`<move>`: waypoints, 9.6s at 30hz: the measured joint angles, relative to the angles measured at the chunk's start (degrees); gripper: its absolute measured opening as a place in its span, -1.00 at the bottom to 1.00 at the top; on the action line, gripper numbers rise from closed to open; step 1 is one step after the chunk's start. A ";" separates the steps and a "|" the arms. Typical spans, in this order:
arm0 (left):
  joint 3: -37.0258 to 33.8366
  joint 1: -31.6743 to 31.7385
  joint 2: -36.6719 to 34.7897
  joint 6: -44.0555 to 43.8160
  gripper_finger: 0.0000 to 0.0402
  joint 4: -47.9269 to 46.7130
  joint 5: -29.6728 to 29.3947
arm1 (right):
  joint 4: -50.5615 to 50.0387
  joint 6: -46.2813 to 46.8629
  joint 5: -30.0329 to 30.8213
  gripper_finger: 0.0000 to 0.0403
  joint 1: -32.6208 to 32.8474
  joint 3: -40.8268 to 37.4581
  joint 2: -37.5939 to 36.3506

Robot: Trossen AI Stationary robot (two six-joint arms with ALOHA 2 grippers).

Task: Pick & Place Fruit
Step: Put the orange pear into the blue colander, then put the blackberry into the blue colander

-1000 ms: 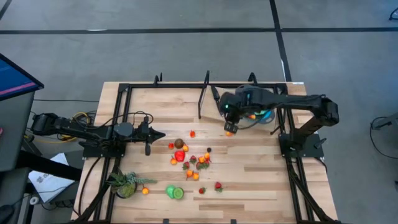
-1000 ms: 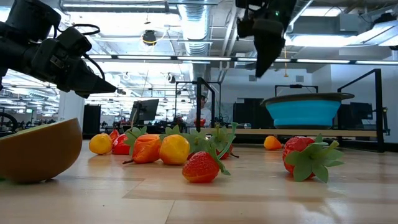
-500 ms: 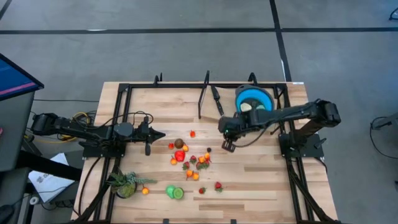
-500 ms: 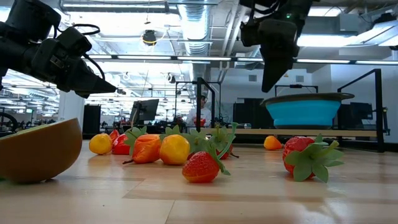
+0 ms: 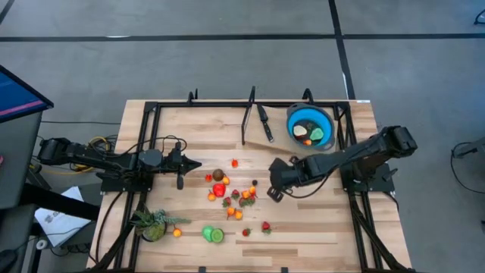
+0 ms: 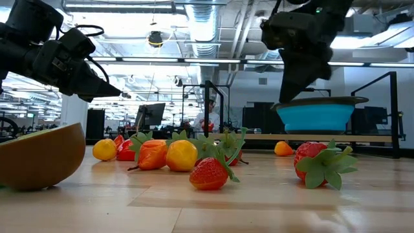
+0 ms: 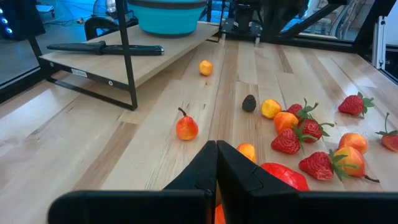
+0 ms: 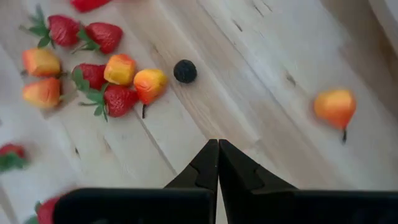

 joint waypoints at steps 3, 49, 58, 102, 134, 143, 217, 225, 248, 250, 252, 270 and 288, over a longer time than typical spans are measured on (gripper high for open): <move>0.01 -0.01 0.00 0.04 -1.00 0.01 0.00 | -0.94 8.24 2.20 -0.98 1.63 -0.02 0.04; 0.02 0.01 0.00 0.10 -1.00 0.02 0.01 | -8.86 -4.02 1.51 0.32 -13.29 3.04 10.21; 0.02 -0.01 0.00 0.10 -1.00 0.02 -0.01 | -7.78 -6.91 1.28 0.37 -15.30 3.04 10.21; 0.02 -0.01 0.02 0.11 -1.00 0.00 -0.01 | -5.09 -16.91 -5.65 0.37 -16.70 4.55 18.51; 0.01 -0.01 0.02 0.09 -1.00 0.00 -0.01 | -8.64 -23.45 -14.27 0.37 -16.41 9.53 18.71; 0.02 -0.01 0.12 0.08 -1.00 0.03 0.00 | -8.72 -28.34 -13.19 0.37 -16.44 9.80 22.25; 0.00 -0.01 1.07 0.07 -1.00 0.01 0.01 | -48.67 -49.86 -10.26 -0.51 -41.23 37.73 13.17; 0.01 -0.01 1.07 0.07 -1.00 0.01 0.00 | -46.41 -53.96 -10.24 -0.47 -50.05 34.75 12.65; 0.02 -0.01 1.07 -0.51 -1.00 0.04 0.01 | -41.62 -63.97 -10.27 0.12 -56.36 30.64 12.47; 0.01 0.00 1.07 -0.50 -1.00 0.07 0.00 | -42.22 -64.99 -10.27 0.07 -55.68 31.08 11.62; 0.00 -0.01 1.07 -0.50 -1.00 0.07 0.01 | -41.80 -65.33 -10.46 -0.02 -54.73 31.50 9.87; 0.01 0.00 1.07 -0.51 -1.00 0.09 0.01 | -3.09 -56.44 -33.13 -0.81 -38.01 6.28 -17.71; 0.02 -0.01 1.07 -0.52 -1.00 0.59 0.01 | 20.21 -29.59 -6.49 -0.99 -10.63 -11.49 -17.85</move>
